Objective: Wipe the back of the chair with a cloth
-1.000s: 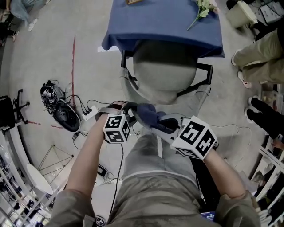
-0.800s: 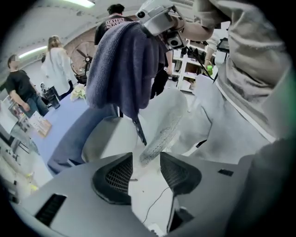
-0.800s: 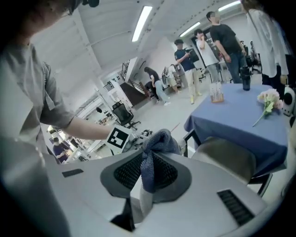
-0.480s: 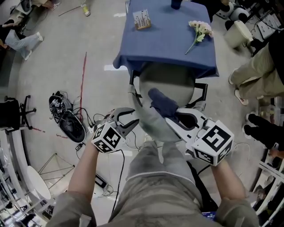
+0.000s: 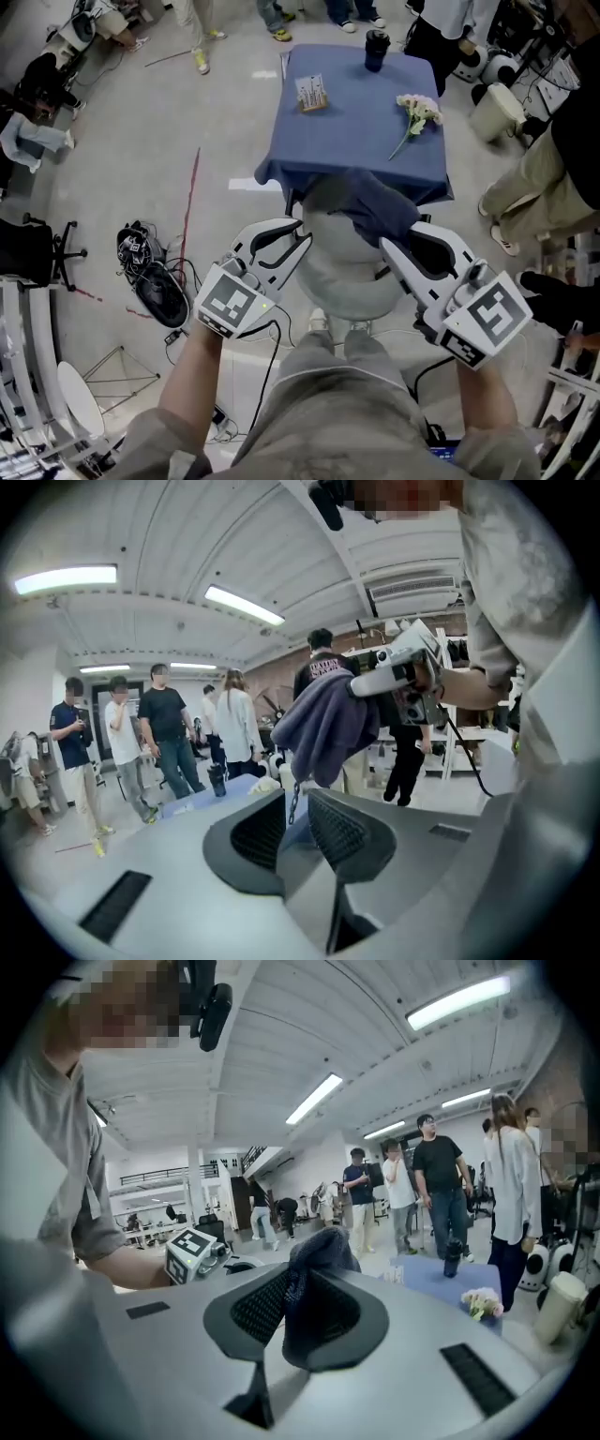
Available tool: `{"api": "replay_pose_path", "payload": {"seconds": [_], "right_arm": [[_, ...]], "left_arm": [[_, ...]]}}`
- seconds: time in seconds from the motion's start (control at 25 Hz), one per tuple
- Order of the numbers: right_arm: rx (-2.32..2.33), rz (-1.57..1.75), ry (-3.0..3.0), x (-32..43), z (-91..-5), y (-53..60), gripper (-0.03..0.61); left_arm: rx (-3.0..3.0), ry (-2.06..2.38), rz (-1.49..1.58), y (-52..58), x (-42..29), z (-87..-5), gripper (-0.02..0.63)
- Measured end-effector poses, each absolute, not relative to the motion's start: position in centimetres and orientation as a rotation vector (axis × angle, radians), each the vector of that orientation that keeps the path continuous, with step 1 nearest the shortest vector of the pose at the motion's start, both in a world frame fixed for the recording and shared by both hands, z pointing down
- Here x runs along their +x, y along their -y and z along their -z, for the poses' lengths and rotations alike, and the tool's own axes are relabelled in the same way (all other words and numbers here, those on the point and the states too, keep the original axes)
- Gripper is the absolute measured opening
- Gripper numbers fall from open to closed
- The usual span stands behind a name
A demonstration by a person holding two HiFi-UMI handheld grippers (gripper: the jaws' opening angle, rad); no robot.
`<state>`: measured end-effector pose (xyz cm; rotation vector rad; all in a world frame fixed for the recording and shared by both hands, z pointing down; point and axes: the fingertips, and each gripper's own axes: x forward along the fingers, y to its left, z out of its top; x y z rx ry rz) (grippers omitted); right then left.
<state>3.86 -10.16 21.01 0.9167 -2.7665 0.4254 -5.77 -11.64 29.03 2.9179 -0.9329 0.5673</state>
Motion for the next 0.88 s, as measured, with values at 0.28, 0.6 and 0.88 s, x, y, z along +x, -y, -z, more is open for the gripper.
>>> {"api": "replay_pose_path", "payload": {"seconds": [0.28, 0.6, 0.88], "right_arm": [[1.112, -0.226, 2.829, 6.4, -14.3, 10.1, 0.067], [1.285, 0.0, 2.883, 8.6, -9.0, 8.3, 0.067], [1.364, 0.106, 2.927, 10.2, -6.0, 5.7, 0.067]], "left_arm": [[2.976, 1.108, -0.313, 12.4, -5.1, -19.9, 0.052], [2.99, 1.297, -0.188, 11.4, -4.8, -14.2, 0.023], [2.96, 1.431, -0.125, 9.3, -5.0, -12.0, 0.015]]}}
